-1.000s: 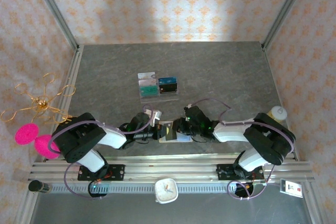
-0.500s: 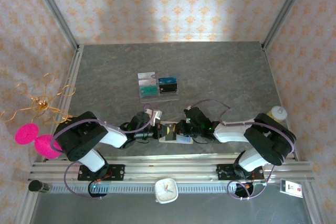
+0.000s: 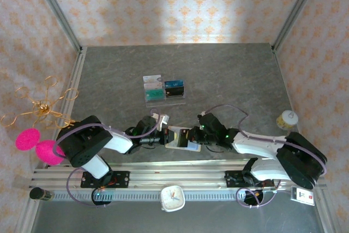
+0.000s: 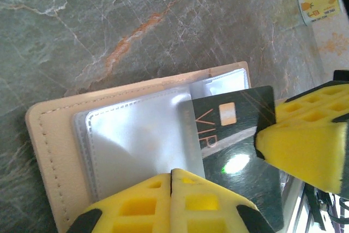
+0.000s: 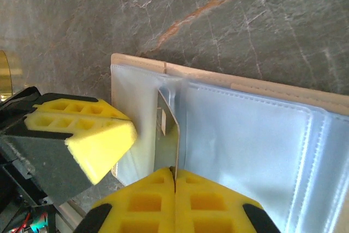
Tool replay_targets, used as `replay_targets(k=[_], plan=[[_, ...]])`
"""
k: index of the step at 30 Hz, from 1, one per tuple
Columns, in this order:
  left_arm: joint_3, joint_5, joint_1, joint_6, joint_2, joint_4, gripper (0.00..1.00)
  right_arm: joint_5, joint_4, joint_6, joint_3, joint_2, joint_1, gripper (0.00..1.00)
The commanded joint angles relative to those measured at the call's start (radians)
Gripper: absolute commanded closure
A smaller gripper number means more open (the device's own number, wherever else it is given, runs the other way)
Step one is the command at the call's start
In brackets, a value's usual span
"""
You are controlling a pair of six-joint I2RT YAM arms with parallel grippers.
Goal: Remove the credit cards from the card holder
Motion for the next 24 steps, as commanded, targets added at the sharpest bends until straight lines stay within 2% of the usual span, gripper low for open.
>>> replay_targets(k=[1, 7, 12, 15, 19, 21, 24], plan=[[-0.019, -0.036, 0.003, 0.003, -0.008, -0.177, 1.0, 0.029, -0.165, -0.054, 0.049, -0.04, -0.003, 1.0], [0.024, -0.048, 0.002, -0.004, -0.081, -0.23, 0.99, 0.082, -0.276, -0.103, 0.113, -0.172, -0.004, 1.0], [0.057, -0.075, 0.002, -0.016, -0.213, -0.309, 0.64, 0.138, -0.317, -0.236, 0.232, -0.189, -0.003, 1.0], [0.067, -0.117, 0.003, -0.011, -0.319, -0.389, 0.48, 0.225, -0.357, -0.367, 0.359, -0.13, -0.003, 1.0], [0.083, -0.174, 0.007, 0.006, -0.436, -0.509, 0.36, 0.334, -0.385, -0.583, 0.534, -0.013, -0.016, 1.0], [0.084, -0.195, 0.009, 0.017, -0.48, -0.565, 0.32, 0.332, -0.385, -0.679, 0.598, 0.045, -0.05, 1.0], [0.085, -0.225, 0.011, 0.023, -0.541, -0.638, 0.25, 0.262, -0.376, -0.823, 0.671, 0.117, -0.115, 1.0]])
